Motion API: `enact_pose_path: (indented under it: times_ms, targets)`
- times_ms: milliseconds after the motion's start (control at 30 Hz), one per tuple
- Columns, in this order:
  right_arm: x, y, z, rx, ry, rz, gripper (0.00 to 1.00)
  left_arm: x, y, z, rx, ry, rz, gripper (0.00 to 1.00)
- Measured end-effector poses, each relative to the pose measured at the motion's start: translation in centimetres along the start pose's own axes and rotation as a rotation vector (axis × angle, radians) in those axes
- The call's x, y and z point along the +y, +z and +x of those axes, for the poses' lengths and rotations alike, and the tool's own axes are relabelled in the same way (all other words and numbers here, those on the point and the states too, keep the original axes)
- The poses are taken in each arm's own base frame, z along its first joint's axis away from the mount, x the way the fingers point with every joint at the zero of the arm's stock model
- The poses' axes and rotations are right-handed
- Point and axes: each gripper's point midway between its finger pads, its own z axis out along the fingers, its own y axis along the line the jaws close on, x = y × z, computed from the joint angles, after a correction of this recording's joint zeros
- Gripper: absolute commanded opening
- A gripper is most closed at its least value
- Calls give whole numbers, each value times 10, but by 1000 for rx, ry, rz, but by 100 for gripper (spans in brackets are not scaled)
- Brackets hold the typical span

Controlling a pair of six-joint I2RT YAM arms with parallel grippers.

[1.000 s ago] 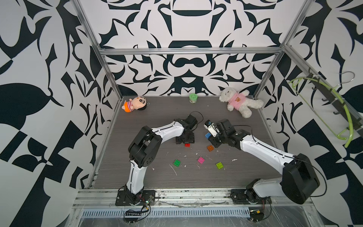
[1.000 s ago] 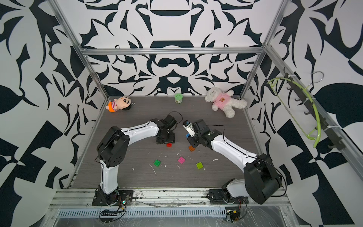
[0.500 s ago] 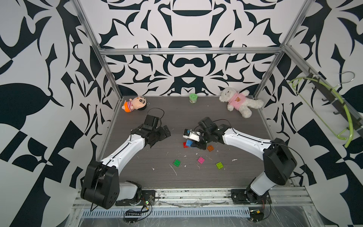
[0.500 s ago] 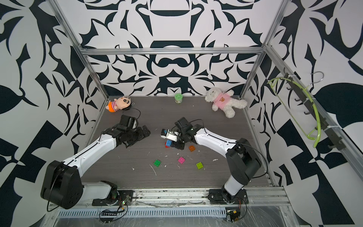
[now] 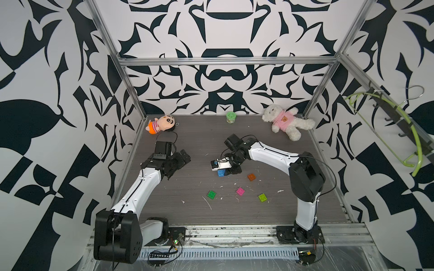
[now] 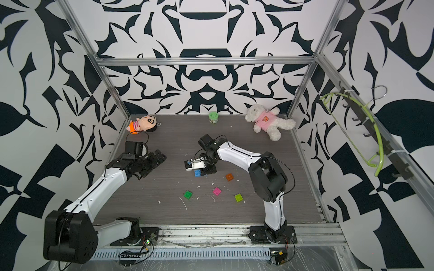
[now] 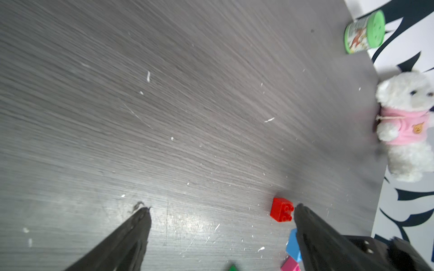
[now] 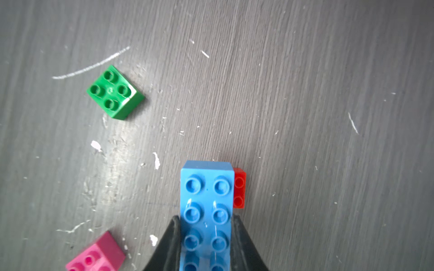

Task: Assemble the letter v with lego
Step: Assemble the lego brick with the lego brick.

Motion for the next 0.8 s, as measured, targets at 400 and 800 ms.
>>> enact_pose_path:
  times_ms: [400,800]
  targets:
    - [-14,18,6,70,-38,-11,0,4,-1,-2,1,10,-1,99]
    - [-17,23,0,86,-62,-6,0,11,4,1,16,7,-16,99]
